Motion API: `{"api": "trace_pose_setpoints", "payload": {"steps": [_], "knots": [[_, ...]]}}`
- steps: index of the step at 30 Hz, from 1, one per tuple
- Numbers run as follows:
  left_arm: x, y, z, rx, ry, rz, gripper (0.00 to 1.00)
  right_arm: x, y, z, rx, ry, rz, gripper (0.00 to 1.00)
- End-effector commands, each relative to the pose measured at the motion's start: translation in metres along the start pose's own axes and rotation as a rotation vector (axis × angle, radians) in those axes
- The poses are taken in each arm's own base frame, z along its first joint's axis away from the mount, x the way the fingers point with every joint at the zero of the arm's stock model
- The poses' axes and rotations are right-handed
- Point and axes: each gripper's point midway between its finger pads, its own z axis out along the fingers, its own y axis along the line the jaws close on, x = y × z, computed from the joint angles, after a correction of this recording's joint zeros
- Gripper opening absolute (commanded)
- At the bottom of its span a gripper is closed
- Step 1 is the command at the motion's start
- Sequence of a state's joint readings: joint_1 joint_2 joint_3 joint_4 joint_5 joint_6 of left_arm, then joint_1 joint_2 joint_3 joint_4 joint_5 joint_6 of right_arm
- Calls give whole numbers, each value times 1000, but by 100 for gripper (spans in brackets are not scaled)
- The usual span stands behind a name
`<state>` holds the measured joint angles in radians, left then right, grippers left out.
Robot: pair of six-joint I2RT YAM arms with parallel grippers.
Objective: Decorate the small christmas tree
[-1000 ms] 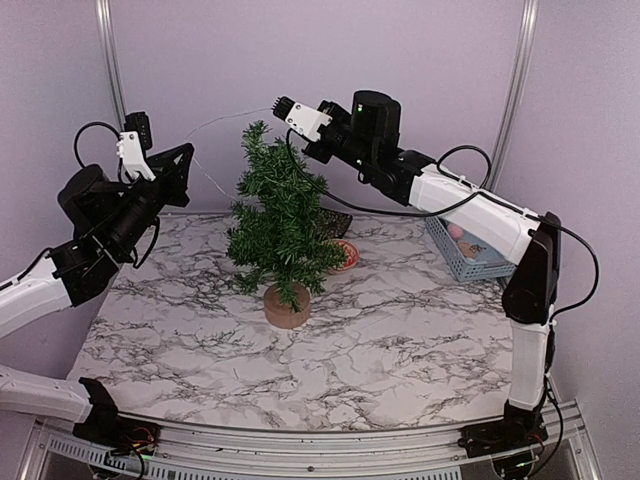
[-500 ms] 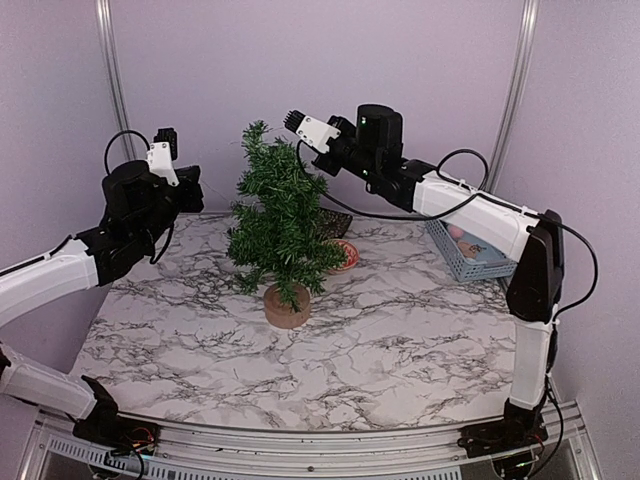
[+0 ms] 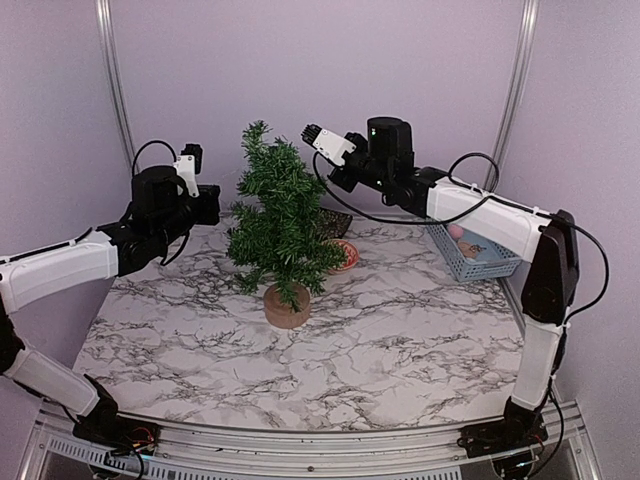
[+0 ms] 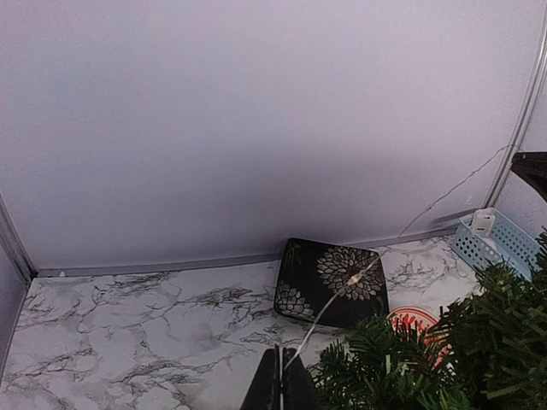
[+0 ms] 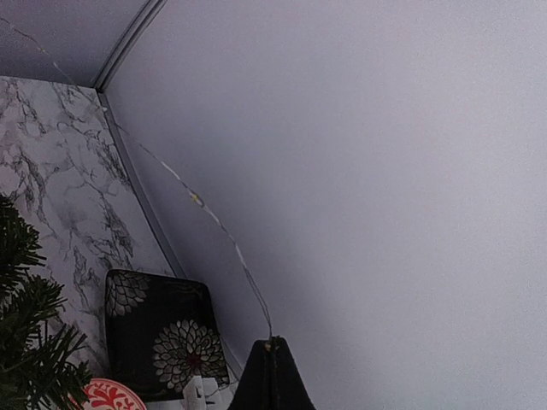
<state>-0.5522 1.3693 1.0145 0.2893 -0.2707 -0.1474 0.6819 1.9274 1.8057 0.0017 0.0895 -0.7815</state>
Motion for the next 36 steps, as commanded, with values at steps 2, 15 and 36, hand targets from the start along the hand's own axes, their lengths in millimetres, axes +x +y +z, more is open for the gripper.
{"api": "trace_pose_setpoints", "payload": {"steps": [2,15,36], "knots": [[-9,-11,1,61,-1,-16,0,3,2,-23,-74,49,109,0],[-5,-18,4,99,14,-15,0,2,30,-79,-286,101,292,0],[-1,-27,9,145,30,-5,0,-40,52,-128,-561,65,648,0]]}}
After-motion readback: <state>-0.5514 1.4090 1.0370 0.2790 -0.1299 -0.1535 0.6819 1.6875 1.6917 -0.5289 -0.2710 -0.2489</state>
